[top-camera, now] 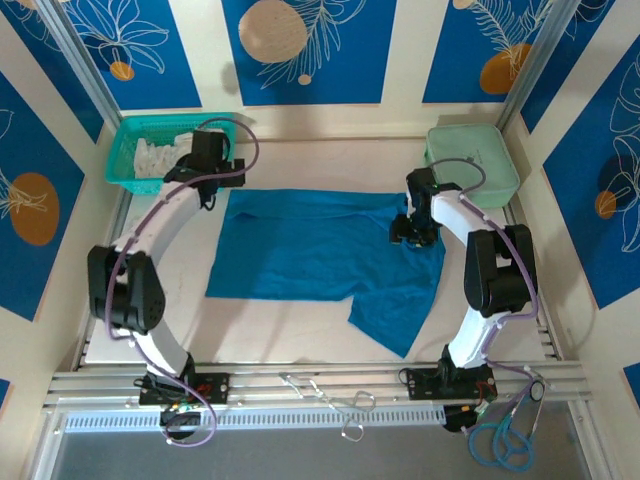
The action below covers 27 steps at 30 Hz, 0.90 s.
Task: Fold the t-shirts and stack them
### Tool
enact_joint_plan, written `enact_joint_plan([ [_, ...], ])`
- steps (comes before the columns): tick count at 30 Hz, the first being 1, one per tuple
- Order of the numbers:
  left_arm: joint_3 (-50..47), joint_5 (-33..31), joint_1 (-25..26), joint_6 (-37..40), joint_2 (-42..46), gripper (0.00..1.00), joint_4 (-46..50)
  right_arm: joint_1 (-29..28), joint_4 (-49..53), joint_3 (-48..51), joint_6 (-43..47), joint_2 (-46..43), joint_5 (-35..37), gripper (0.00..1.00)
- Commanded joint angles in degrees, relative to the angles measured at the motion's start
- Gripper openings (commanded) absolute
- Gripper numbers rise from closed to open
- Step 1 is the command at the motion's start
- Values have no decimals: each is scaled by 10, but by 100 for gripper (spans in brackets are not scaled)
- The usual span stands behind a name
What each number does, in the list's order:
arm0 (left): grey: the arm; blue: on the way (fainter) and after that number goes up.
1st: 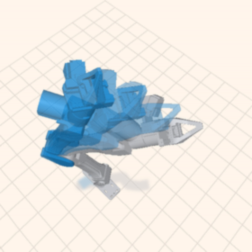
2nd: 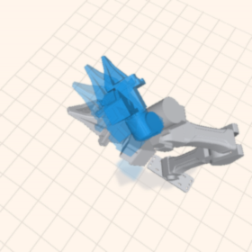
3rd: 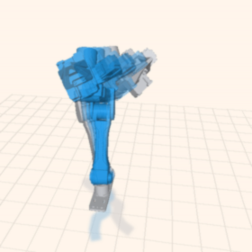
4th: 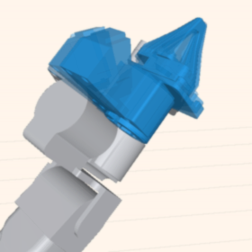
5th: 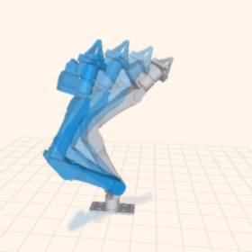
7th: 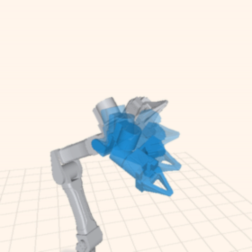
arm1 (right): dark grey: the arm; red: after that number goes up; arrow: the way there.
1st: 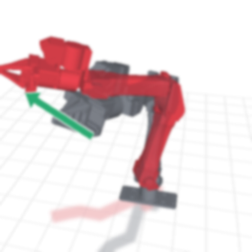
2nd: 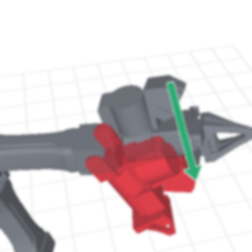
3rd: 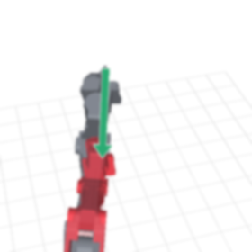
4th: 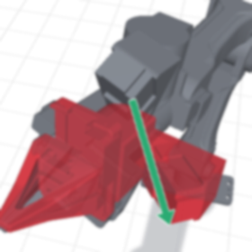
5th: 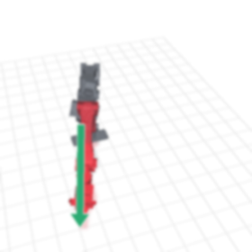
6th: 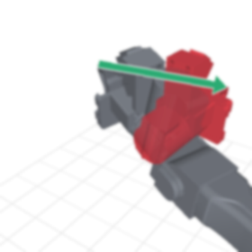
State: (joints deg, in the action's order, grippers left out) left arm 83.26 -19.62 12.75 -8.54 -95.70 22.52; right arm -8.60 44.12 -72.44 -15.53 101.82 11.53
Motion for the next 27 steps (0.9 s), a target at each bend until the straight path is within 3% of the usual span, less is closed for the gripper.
enact_joint_plan([
  [1,-16,-1,-3,-6,63,99,45,-3,37,-55,10,-11,-4,62],
  [7,-49,-1,-3,-16,156,99,85,-5,48,-143,18,39,16,63],
  [11,-67,5,-3,-20,195,99,103,0,28,-200,49,111,-8,60],
  [18,-64,21,-3,-21,215,99,138,1,15,-285,90,208,-19,55],
  [27,-64,27,-3,-23,224,99,146,6,13,-317,103,243,-39,46],
])
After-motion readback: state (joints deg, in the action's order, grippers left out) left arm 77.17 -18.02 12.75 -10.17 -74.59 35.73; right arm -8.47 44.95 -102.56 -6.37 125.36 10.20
